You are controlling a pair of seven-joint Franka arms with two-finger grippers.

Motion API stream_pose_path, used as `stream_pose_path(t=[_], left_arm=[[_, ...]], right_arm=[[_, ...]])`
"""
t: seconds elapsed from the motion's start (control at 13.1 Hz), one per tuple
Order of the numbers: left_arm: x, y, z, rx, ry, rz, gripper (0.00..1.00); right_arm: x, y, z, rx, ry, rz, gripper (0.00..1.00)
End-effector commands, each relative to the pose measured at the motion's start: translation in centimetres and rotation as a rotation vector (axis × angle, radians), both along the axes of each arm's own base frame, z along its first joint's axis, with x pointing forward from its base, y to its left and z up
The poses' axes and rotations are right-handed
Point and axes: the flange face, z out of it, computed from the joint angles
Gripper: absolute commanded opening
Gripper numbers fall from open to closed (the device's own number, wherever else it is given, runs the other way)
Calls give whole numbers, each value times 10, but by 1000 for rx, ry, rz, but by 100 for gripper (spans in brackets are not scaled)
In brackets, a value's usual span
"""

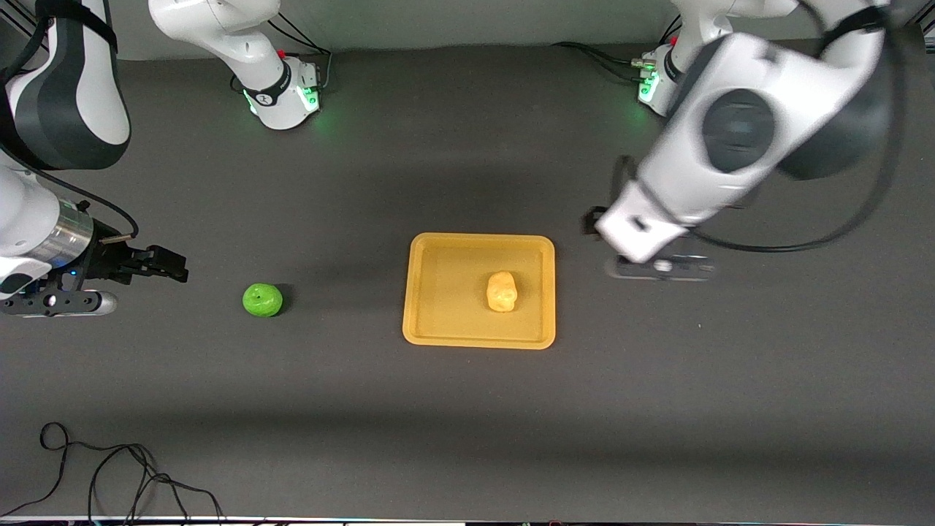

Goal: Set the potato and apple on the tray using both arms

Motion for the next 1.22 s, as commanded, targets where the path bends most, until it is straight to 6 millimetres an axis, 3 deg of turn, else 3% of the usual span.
stream_pose_path(t=[0.0,0.23,0.61,0.76,0.91,1.14], left_arm=[[-8,73,11,-33,33,-55,100],[-15,139,12,-39,40,-79,100],[-18,201,21,-33,11,-71,100],[-27,218,28,-30,1,-89,100],[-32,222,37,-22,-16,-84,100],[-35,217,41,11,-15,-103,100]], right_arm=[[-15,1,22,4,-34,15,100],[-21,-2,33,10,-33,33,100],[-13,-10,7,26,-14,17,100],[-7,-10,-17,26,-6,13,100],[-1,-10,-53,15,15,10,100],[-7,-14,-102,11,-3,1,100]])
